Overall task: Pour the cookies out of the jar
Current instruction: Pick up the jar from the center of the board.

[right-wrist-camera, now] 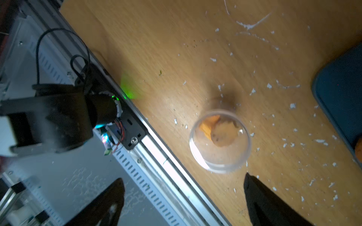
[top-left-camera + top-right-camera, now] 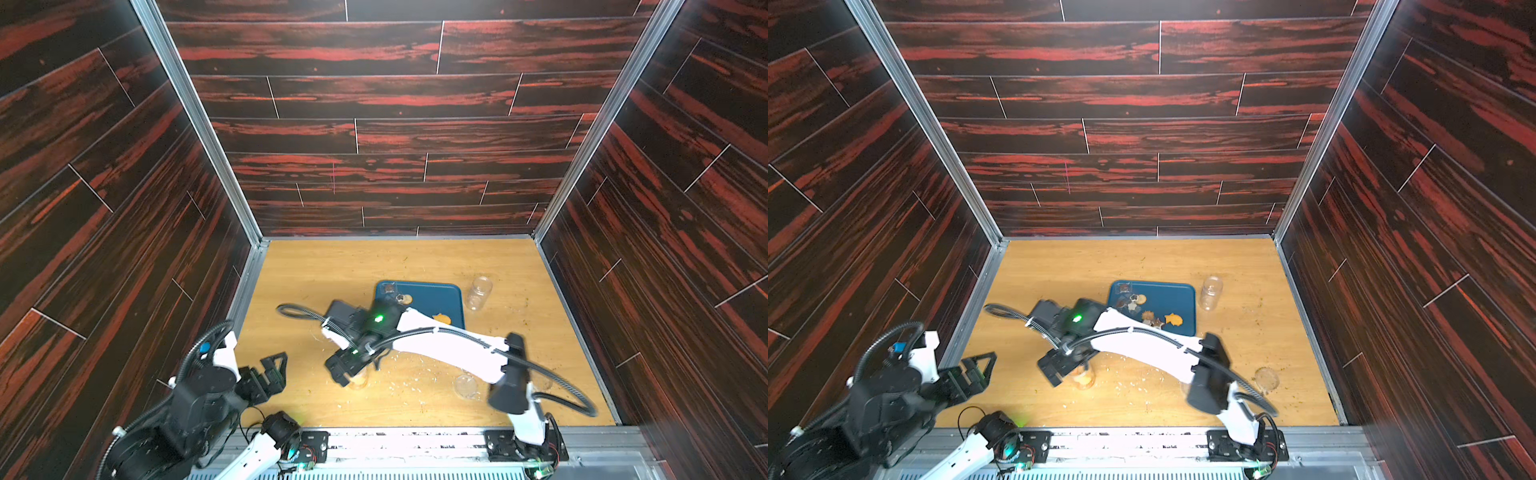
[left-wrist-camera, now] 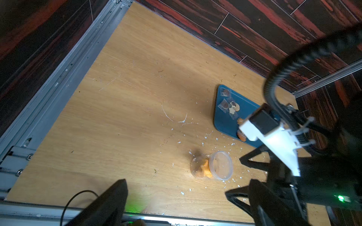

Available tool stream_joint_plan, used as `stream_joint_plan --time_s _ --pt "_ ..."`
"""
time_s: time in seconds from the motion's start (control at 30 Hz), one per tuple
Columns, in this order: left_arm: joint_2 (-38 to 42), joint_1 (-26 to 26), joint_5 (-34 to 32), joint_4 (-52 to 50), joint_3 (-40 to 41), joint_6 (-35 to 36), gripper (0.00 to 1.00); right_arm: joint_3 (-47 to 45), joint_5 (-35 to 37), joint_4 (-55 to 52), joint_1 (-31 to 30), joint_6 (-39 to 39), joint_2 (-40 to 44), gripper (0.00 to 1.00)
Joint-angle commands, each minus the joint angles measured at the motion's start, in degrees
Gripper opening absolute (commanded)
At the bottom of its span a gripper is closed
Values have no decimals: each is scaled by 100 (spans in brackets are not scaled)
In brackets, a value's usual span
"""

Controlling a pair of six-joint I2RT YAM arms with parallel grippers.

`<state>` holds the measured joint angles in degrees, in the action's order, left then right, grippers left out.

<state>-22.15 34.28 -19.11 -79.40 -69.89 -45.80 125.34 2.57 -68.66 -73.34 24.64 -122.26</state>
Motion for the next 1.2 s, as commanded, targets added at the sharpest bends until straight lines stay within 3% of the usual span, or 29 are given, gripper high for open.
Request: stream_joint_plan --time_s 0.0,0.2,0.43,0.73,0.8,0.93,1.17 --pt "231 -25 -181 -443 -206 -157 100 789 666 -685 -49 204 -716 98" --pt "366 -18 -68 -676 -332 -144 100 2601 1318 -2057 -59 519 -1843 98" --pt "440 -9 -24 -876 -403 -60 100 1589 1032 -1740 -84 651 -1507 95" --pt "348 52 13 -810 -418 186 100 1312 875 -1561 -101 826 -1500 88" --pt "332 78 4 -828 -440 236 100 1340 869 -1589 -93 854 -1526 82" --pt "341 139 -14 -847 -422 252 100 1305 787 -1639 -93 877 -1548 62" --pt "346 228 218 -584 -247 438 100 1417 1087 -1900 -59 974 -1285 58"
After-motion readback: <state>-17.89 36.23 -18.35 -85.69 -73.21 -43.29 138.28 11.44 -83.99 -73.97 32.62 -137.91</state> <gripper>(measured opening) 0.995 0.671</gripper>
